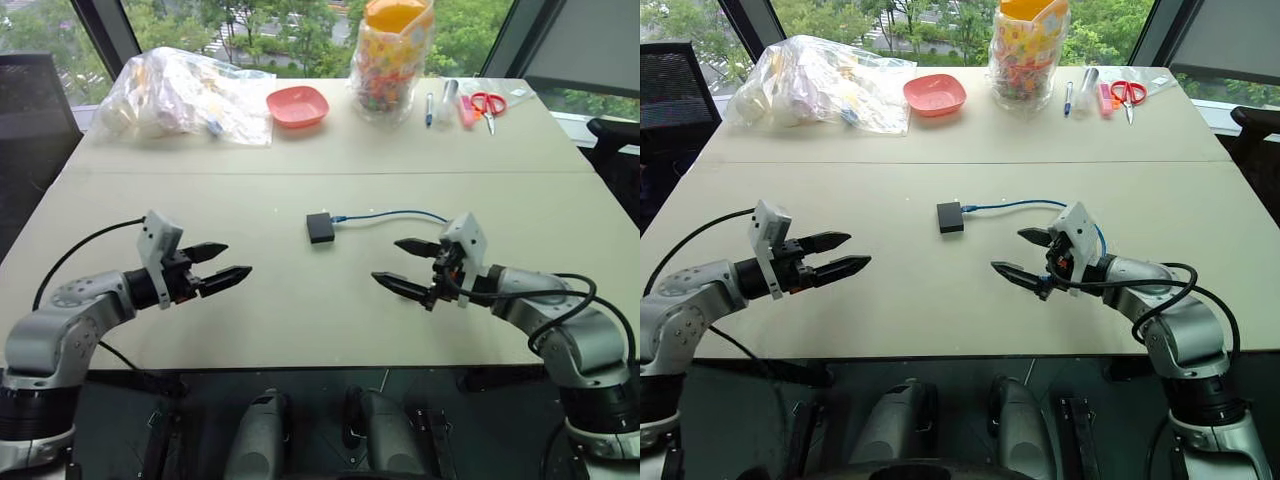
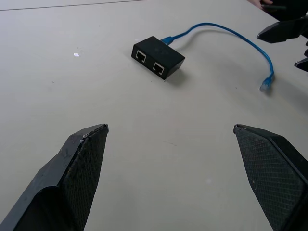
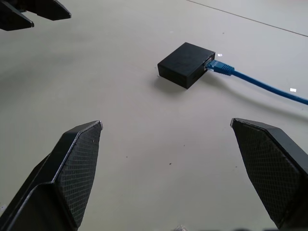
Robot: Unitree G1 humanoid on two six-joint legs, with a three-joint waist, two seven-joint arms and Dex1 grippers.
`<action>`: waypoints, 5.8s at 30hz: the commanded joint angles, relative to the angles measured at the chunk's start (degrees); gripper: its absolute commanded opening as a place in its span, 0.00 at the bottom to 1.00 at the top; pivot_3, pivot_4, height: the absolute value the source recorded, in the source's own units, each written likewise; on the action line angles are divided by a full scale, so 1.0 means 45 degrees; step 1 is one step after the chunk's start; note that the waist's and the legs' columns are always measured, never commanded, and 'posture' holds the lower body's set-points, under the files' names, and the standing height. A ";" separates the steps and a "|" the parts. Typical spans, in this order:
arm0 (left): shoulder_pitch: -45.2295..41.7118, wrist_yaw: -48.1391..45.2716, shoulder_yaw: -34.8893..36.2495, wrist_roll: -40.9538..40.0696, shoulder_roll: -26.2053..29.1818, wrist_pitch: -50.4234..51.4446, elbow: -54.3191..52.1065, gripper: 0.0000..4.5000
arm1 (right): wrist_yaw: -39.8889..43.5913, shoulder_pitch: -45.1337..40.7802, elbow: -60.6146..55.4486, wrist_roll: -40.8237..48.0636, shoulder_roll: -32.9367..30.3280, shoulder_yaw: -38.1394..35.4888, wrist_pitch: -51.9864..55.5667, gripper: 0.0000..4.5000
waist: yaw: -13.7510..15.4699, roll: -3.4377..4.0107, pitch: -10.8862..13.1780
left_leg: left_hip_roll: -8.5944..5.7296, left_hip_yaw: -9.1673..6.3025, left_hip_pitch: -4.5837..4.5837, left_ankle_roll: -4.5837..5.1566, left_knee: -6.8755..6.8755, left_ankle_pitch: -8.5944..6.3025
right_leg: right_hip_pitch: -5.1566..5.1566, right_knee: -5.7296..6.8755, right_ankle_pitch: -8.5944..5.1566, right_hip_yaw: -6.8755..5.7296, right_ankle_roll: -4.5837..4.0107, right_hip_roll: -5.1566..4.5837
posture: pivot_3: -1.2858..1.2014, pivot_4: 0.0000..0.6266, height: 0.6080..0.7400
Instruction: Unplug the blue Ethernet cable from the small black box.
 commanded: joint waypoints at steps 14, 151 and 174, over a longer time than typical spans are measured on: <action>-0.1357 -0.1212 -0.0599 0.0553 0.0381 -0.0368 0.0689 0.96 | 0.0541 -0.1409 0.1488 -0.1092 0.0392 0.0772 -0.1509 1.00 | -0.0002 -0.0004 0.0002 | 0.0003 0.0096 0.0007 0.0009 -0.0012 0.0000 | -0.0012 0.0001 0.0004 0.0029 0.0002 -0.0002 | 0.52 0.24 1.00; -1.0767 -0.7577 -0.0110 0.1374 -0.5029 0.1293 1.1710 0.11 | -0.5567 -0.3853 0.1243 0.4597 0.8134 -0.1217 -0.1095 0.53 | -0.0343 -0.0061 0.0020 | 0.0095 0.0166 0.0178 -0.0031 -0.0042 0.0042 | -0.0001 0.0103 0.0048 0.0300 -0.0043 0.0177 | 0.52 0.24 1.00; -1.0403 -0.6626 0.0826 0.0863 -0.4034 0.1122 1.1686 0.11 | -0.7045 -0.4526 0.2815 0.5464 0.7990 -0.3795 -0.2365 0.01 | -0.0309 -0.0059 0.0021 | 0.0100 0.0166 0.0173 -0.0032 -0.0047 0.0041 | -0.0006 0.0099 0.0049 0.0298 -0.0044 0.0179 | 0.52 0.24 1.00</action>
